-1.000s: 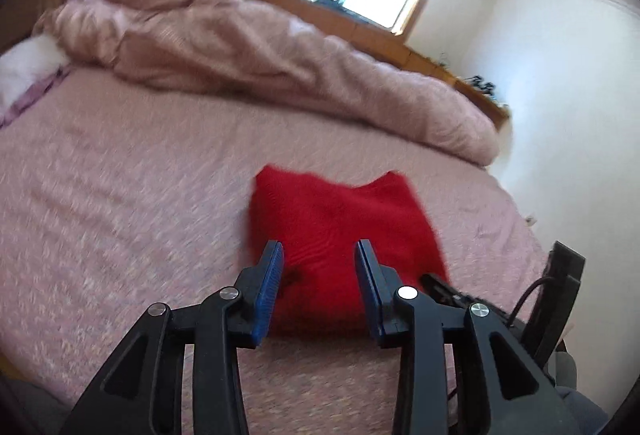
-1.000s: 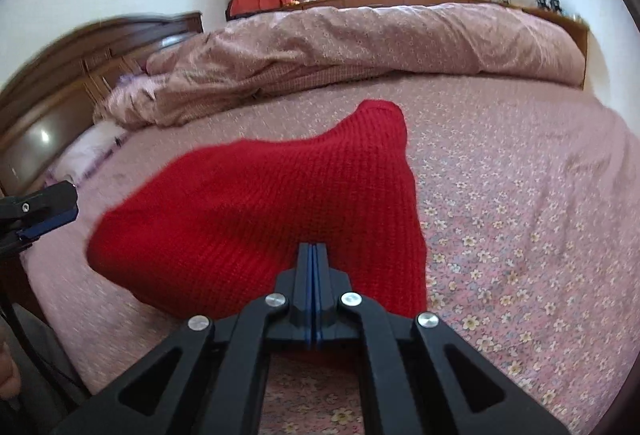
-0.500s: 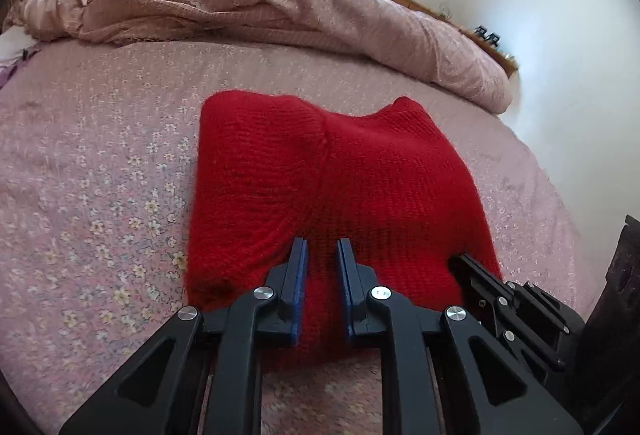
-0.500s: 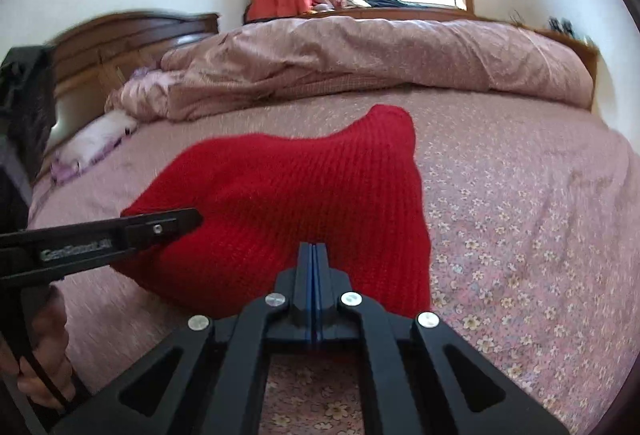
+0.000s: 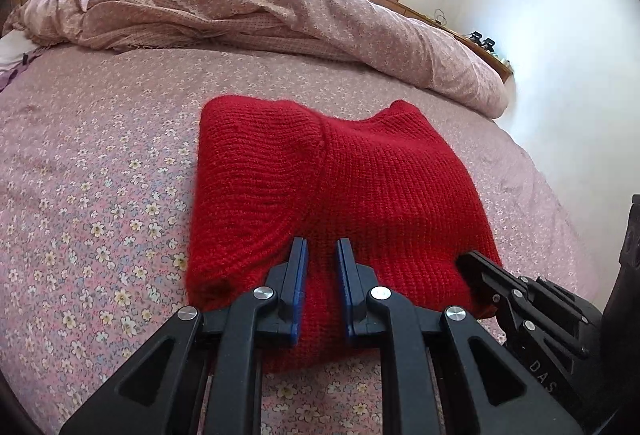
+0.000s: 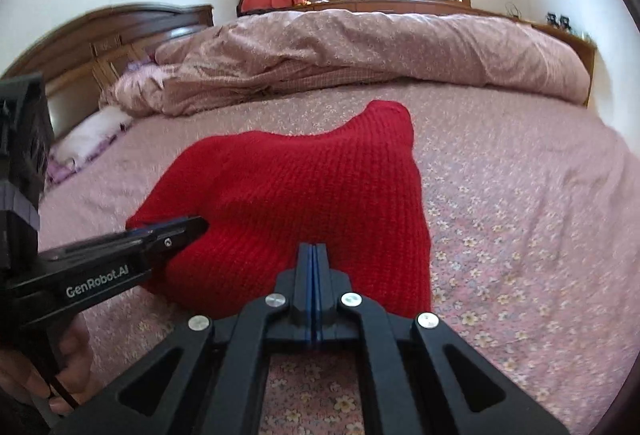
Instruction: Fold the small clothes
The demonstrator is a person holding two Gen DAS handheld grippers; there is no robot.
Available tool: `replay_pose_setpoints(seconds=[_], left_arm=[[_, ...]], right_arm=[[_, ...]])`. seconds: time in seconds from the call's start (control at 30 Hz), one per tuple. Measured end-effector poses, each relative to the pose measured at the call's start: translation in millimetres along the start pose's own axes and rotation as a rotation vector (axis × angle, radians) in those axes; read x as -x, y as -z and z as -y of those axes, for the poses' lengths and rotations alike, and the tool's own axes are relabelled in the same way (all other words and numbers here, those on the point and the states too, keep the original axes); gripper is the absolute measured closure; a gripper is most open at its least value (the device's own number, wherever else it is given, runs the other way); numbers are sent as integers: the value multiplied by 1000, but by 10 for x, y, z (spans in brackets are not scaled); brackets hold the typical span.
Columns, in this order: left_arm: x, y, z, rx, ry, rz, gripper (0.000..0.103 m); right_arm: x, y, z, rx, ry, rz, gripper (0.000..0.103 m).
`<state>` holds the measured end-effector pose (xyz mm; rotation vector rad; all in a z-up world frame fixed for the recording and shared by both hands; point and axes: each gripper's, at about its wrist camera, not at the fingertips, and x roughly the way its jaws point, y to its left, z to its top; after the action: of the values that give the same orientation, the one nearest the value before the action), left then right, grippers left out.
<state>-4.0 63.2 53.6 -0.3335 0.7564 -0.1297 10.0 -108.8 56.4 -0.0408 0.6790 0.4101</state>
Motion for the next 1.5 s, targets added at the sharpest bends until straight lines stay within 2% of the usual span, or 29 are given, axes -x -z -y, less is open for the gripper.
replay_pose_setpoints(seconds=[0.07, 0.13, 0.2, 0.27, 0.33, 0.43, 0.77, 0.9, 1.07, 1.13, 1.37, 1.5], left_arm=[[151, -14, 11, 14, 4, 37, 93], [295, -3, 90, -46, 6, 85, 93], [239, 17, 124, -77, -37, 60, 93], [115, 35, 57, -34, -27, 8, 93], [65, 39, 22, -12, -14, -6, 93], [-2, 60, 14, -10, -18, -16, 93], [18, 100, 69, -28, -32, 9, 93], [160, 137, 98, -51, 4, 50, 93], [197, 91, -18, 5, 56, 43, 92], [186, 88, -41, 14, 63, 36, 92], [135, 39, 24, -19, 40, 27, 91], [269, -83, -1, 26, 54, 1, 91]], right_arm=[[110, -16, 43, -61, -33, 19, 103], [253, -47, 76, -97, -114, 66, 103], [242, -85, 51, -65, -71, 43, 103], [137, -52, 116, -107, -76, 5, 103], [-6, 29, 182, -152, -97, -48, 103], [-120, 127, 208, -148, -98, -47, 103], [-119, 122, 187, -144, -92, -68, 103], [-2, 86, 261, -175, -151, -32, 103], [77, 25, 447, -279, -294, -28, 90], [73, 59, 467, -307, -338, -24, 76], [-11, 133, 314, -256, -324, -17, 67], [32, 74, 334, -273, -340, -29, 63]])
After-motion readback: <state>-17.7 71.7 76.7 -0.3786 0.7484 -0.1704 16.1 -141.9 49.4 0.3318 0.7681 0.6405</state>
